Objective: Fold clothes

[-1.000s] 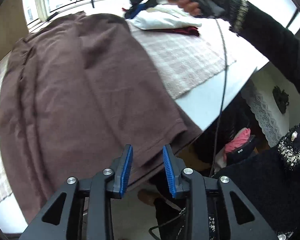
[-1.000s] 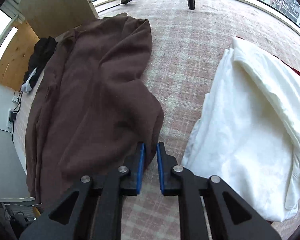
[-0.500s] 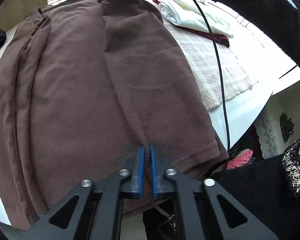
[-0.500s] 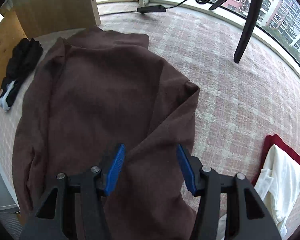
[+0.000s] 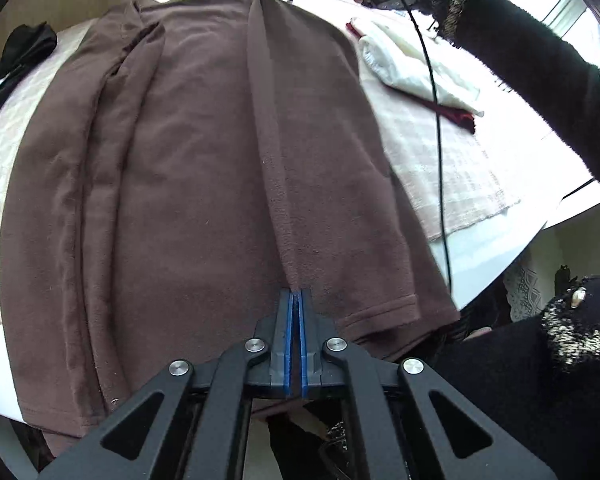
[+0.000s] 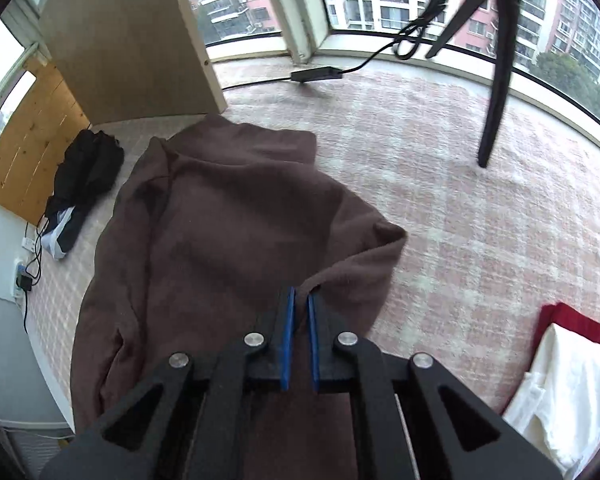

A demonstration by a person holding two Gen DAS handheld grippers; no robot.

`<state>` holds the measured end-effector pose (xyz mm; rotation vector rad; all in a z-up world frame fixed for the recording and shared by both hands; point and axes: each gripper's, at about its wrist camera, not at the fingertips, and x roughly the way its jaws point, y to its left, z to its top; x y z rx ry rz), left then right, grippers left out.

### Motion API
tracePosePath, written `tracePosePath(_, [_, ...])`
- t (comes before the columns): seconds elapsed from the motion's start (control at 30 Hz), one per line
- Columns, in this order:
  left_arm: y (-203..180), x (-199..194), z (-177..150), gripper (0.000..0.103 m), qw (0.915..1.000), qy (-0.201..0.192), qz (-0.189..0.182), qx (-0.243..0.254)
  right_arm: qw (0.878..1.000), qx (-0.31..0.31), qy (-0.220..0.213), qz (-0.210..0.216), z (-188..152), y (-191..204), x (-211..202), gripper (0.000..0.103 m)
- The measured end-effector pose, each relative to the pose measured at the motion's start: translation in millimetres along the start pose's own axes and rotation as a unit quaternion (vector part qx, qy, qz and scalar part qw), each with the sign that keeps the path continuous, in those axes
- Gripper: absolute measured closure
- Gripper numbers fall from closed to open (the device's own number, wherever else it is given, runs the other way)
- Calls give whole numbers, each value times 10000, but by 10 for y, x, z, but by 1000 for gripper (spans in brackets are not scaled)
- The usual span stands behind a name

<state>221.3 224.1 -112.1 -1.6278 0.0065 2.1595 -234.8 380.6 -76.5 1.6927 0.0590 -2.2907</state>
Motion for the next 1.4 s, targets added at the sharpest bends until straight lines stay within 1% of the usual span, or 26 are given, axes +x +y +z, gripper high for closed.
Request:
tracePosePath(0.07, [27,-54,10,96,9997,-10,248,-5,9999,-77,-39,60,12,53,40,93])
tracePosePath(0.1, [28,-123,10,97,9993,-80,359,-4,9999,-116,-59,90,17,80,60,93])
tracePosePath(0.17, [-25,-298,-1,96,9987,-264,436,63,9996,-182,-110,165,23,125,83,89])
tracePosePath(0.2, [-109,-347,-9,94,9988,-317,323,194,9990,-104,-255,338,-37,64,-67,83])
tracePosePath(0.23, [-214,-379,-20,91,9986,-351,160,366,9985,-36,-375,407,-120,-2,-215,75])
tracePosePath(0.27, [-334,-383,-37,83,9977,-366,-9,566,9977,28,-487,460,-205,-66,-357,70])
tracePosePath(0.3, [-460,-352,-52,77,9961,-344,-157,794,9979,58,-530,367,-311,-121,-451,65])
tracePosePath(0.37, [-717,-200,-77,76,9917,-243,-251,1234,9986,116,-488,186,-529,-228,-541,63])
tracePosePath(0.43, [-873,1,-71,76,9886,-153,-72,1498,9993,190,-326,59,-689,-318,-469,63])
tracePosePath(0.47, [-939,106,-63,79,9869,-110,45,1609,9994,234,-239,18,-743,-355,-400,63])
tracePosePath(0.5, [-951,179,-55,89,9866,-88,85,1630,9995,277,-153,-24,-797,-393,-330,63])
tracePosePath(0.57, [-935,139,-20,98,9880,-175,-100,1529,9993,365,21,-106,-905,-469,-190,63])
tracePosePath(0.63, [-988,39,11,99,9881,-180,-156,1519,9991,377,106,-159,-963,-500,-110,63])
tracePosePath(0.73, [-1026,60,-37,99,9888,-121,-134,1484,9993,302,119,-198,-988,-491,-68,63])
tracePosePath(0.83, [-1057,107,-99,97,9894,-53,-96,1446,9995,172,-29,-267,-957,-508,-145,61])
tracePosePath(0.93, [-1038,110,-123,87,9914,59,-89,1302,9993,112,-93,-357,-932,-562,-154,56])
tracePosePath(0.97, [-1063,47,-154,76,9905,-16,-103,1371,9994,113,-108,-308,-938,-576,-148,56])
tracePosePath(1.0, [-1122,-35,-189,62,9879,-177,-84,1539,9995,115,-123,-259,-944,-590,-142,56])
tracePosePath(1.07, [-1276,-119,-245,48,9797,-541,97,1928,9997,117,-153,-161,-957,-617,-131,56])
tracePosePath(1.1, [-1355,-114,-262,44,9748,-655,185,2125,9997,118,-168,-113,-963,-630,-125,54])
tracePosePath(1.13, [-1422,-64,-270,44,9708,-680,300,2282,9997,119,-183,-64,-969,-644,-119,50])
tracePosePath(1.27, [-1556,260,-233,45,9625,-526,604,2592,9995,124,-242,132,-994,-698,-95,49])
tracePosePath(1.3, [-1545,304,-229,54,9616,-515,683,2607,9994,124,-261,177,-1001,-711,-90,49])
tracePosePath(1.33, [-1521,331,-223,60,9615,-523,747,2594,9993,108,-312,190,-1018,-713,-101,49])
tracePosePath(1.37, [-1480,318,-201,72,9646,-554,686,2485,9991,96,-358,209,-1035,-716,-112,49])
tracePosePath(1.4, [-1413,278,-158,83,9709,-557,509,2274,9989,117,-355,274,-1055,-724,-123,51])
